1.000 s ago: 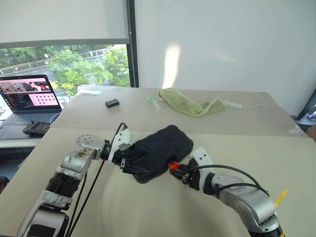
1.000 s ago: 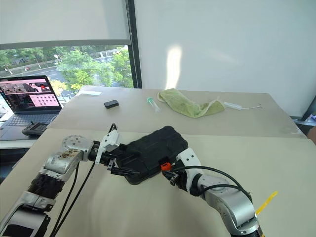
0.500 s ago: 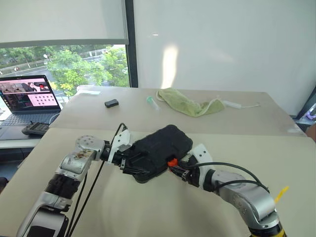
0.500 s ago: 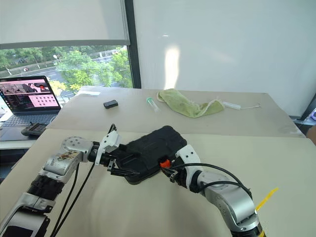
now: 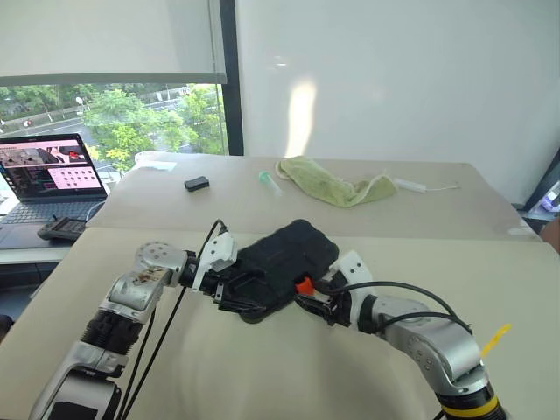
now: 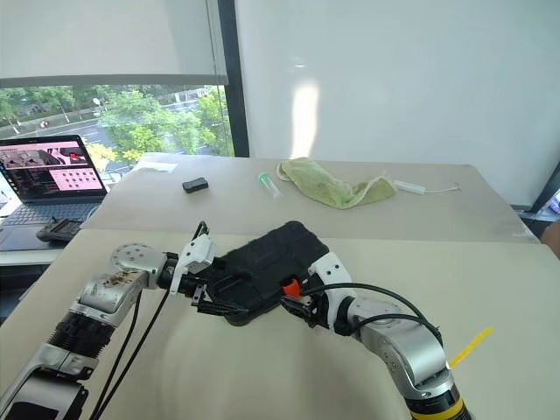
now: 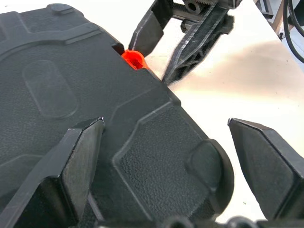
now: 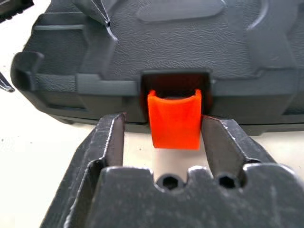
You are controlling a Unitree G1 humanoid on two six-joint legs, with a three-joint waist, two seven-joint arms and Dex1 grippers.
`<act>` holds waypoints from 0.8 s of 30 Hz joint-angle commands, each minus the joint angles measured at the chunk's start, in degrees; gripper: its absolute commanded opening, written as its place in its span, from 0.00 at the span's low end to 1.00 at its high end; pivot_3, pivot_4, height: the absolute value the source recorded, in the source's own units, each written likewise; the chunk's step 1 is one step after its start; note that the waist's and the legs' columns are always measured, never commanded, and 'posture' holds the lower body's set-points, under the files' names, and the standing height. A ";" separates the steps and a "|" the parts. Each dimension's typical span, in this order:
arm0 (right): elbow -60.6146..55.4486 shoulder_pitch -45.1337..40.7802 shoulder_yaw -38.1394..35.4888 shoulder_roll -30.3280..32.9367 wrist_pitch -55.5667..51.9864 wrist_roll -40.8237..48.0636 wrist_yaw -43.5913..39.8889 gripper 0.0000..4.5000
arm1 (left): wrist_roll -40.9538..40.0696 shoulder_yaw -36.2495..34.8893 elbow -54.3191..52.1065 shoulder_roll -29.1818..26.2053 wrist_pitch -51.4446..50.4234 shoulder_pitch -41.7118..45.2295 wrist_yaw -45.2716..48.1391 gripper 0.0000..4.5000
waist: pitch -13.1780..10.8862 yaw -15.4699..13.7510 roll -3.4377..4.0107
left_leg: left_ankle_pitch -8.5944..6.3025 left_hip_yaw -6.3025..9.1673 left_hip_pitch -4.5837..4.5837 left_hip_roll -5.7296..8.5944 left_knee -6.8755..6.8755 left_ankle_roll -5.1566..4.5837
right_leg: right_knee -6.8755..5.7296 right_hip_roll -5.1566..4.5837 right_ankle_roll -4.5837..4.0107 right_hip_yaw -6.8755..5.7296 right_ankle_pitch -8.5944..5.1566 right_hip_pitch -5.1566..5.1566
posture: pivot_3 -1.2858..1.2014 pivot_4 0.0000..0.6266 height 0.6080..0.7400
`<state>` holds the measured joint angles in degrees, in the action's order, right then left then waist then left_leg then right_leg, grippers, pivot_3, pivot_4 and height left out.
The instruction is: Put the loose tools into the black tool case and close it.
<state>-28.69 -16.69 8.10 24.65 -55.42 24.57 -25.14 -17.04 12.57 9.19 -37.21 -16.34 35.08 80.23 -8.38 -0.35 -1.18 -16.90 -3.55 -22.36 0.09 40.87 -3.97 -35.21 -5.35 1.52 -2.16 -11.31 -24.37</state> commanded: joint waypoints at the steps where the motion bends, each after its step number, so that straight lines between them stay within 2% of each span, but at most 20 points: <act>1: -5.85 1.51 -4.70 2.15 -0.18 2.43 -1.14 0.54 | 1.34 1.02 -0.64 -0.30 -0.47 -1.05 -0.14 1.00 | 0.00 -0.21 0.00 | 0.00 0.01 0.00 0.00 -0.01 0.00 | 0.01 -0.01 0.00 0.00 0.00 0.00 | 0.52 0.24 1.00; 4: -7.47 2.94 -5.91 3.29 -1.75 4.25 -1.71 0.38 | 1.42 1.03 -0.39 -0.19 -0.42 -1.03 -0.27 1.00 | 0.00 -0.24 0.00 | -0.01 0.01 0.00 -0.01 -0.01 -0.02 | 0.05 -0.01 0.00 -0.01 0.00 0.01 | 0.52 0.24 1.00; 7: -7.02 3.17 -5.29 3.57 -2.25 4.13 -1.22 0.13 | 1.50 1.08 -0.27 -0.05 -0.23 -1.11 -0.43 1.00 | 0.00 -0.23 0.00 | -0.01 0.01 0.02 -0.01 -0.01 -0.02 | 0.04 0.00 0.00 -0.01 0.00 0.03 | 0.52 0.24 1.00; 9: -5.64 2.36 -4.42 3.21 -2.05 3.62 -0.85 0.01 | 1.58 1.15 -0.23 0.09 -0.13 -1.13 -0.53 1.00 | 0.00 -0.22 0.00 | -0.01 0.00 0.02 -0.01 -0.01 -0.02 | 0.03 0.00 0.00 -0.01 0.00 0.02 | 0.52 0.24 1.00; 18: 3.71 -4.31 0.15 0.33 0.20 0.32 -1.09 0.01 | 2.29 1.56 -0.37 0.37 0.23 -1.51 -0.71 1.00 | 0.00 -0.14 0.00 | -0.01 0.00 0.05 0.00 -0.01 -0.02 | 0.02 0.00 -0.01 -0.01 0.00 0.05 | 0.52 0.24 1.00; 24: 7.89 -6.99 2.26 -0.71 0.83 -0.54 -3.06 0.01 | 2.61 1.75 -0.46 0.84 0.41 -1.72 -0.91 1.00 | 0.01 1.00 0.00 | 0.03 0.01 0.15 -0.06 -0.02 0.04 | -0.08 0.05 -0.08 0.02 0.04 0.07 | 0.52 0.24 1.00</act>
<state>-20.61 -22.18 10.19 24.84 -57.15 24.20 -27.63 -15.73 12.62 8.82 -36.55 -15.26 34.49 79.36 -8.37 0.65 -1.18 -16.87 -3.53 -22.19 0.03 40.85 -3.92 -35.33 -5.30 1.43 -2.14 -11.27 -24.30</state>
